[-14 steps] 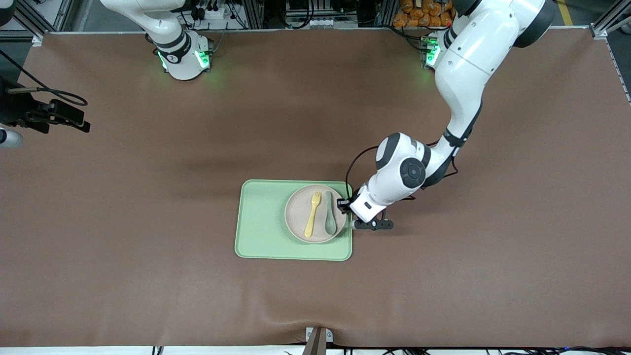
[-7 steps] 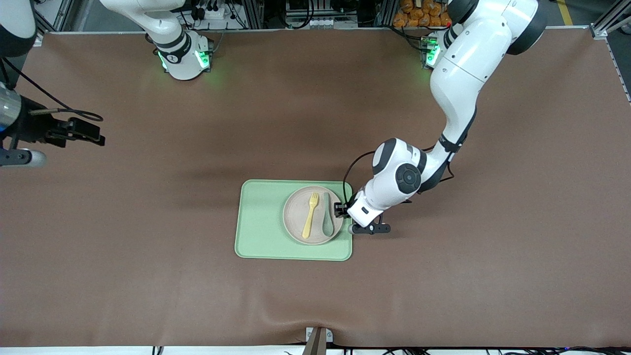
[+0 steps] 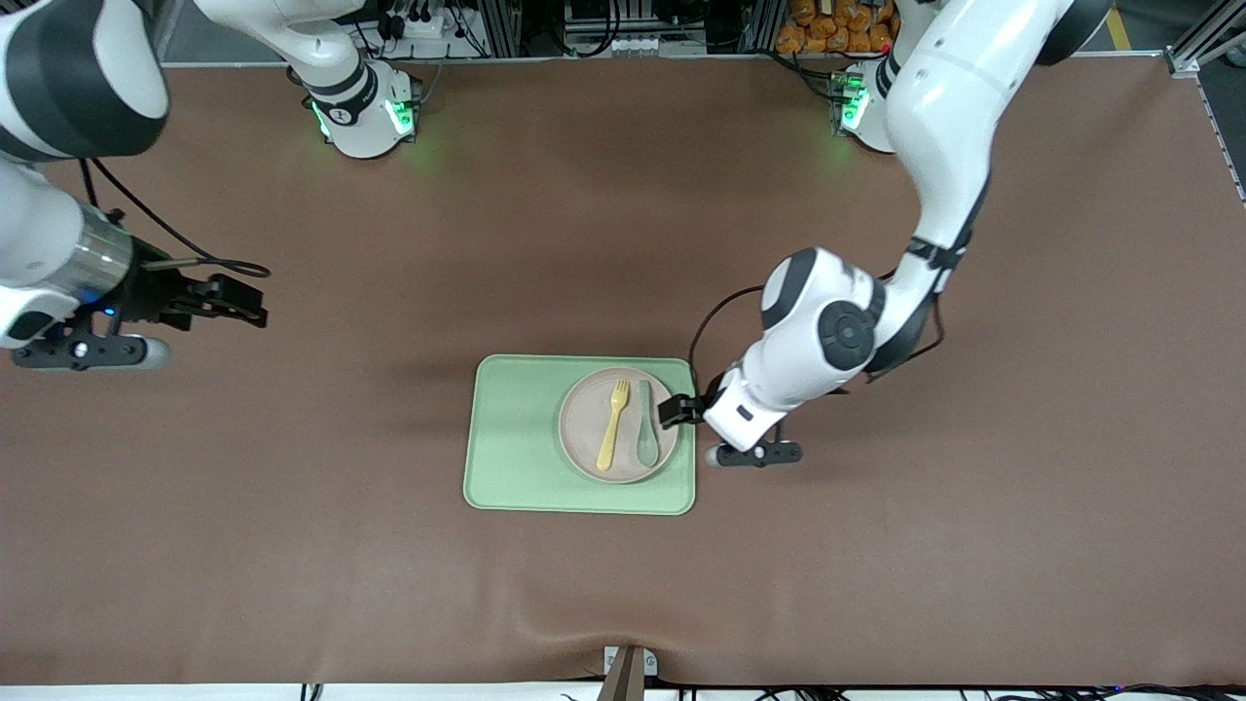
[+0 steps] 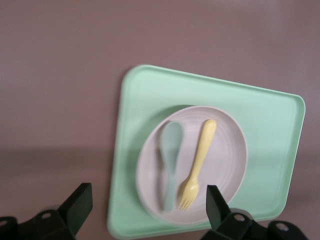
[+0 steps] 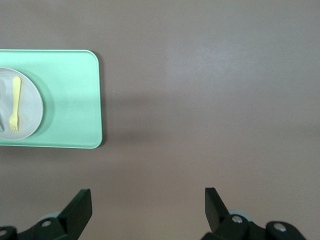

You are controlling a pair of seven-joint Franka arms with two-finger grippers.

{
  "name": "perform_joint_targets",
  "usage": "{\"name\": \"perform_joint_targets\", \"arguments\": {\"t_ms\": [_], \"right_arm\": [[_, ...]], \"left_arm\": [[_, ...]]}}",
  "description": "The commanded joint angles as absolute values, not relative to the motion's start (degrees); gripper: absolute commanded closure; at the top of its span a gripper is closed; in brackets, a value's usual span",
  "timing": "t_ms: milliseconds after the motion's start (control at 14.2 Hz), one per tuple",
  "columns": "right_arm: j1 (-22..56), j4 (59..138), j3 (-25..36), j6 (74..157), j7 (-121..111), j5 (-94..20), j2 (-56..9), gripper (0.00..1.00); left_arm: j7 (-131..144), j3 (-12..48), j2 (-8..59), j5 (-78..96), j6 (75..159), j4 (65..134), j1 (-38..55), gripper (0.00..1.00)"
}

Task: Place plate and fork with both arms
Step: 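Withdraw the left gripper while the right gripper reaches over the plate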

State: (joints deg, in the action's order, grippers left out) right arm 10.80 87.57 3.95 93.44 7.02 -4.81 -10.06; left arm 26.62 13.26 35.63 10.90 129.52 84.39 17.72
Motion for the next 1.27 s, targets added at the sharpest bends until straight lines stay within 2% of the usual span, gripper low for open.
{"name": "perform_joint_targets", "arguments": {"t_ms": [0, 211, 493, 705, 916, 1198], "right_arm": [[14.58, 84.38, 4.22, 95.00, 9.84, -5.27, -14.31, 0.00], [17.22, 82.45, 4.31, 98.51, 10.45, -7.11, -18.44, 0.00], [21.17, 75.87, 4.31, 100.11, 17.21, -7.38, -25.12, 0.00], [24.51, 71.90, 4.31, 102.65, 23.36, -7.29, -30.31, 0.00], [29.08, 69.80, 4.39, 107.30, 28.11, -6.86, -35.40, 0.00], [33.57, 63.03, 4.48, 110.73, 34.71, -3.78, -44.63, 0.00]], "left_arm": [[27.07, 12.74, 26.83, 5.21, 118.17, 86.57, 13.29, 0.00], [24.45, 13.18, 20.94, 3.87, 108.31, 86.57, 6.17, 0.00], [16.37, 12.83, 13.64, 3.78, 97.23, 86.83, -0.42, 0.00], [8.46, 12.83, 8.45, 3.78, 95.45, 90.07, -5.70, 0.00], [4.40, 12.92, 4.76, 1.34, 95.45, 93.77, -7.46, 0.00], [3.43, 13.10, 0.45, 0.97, 96.58, 97.72, -8.88, 0.00]]}}
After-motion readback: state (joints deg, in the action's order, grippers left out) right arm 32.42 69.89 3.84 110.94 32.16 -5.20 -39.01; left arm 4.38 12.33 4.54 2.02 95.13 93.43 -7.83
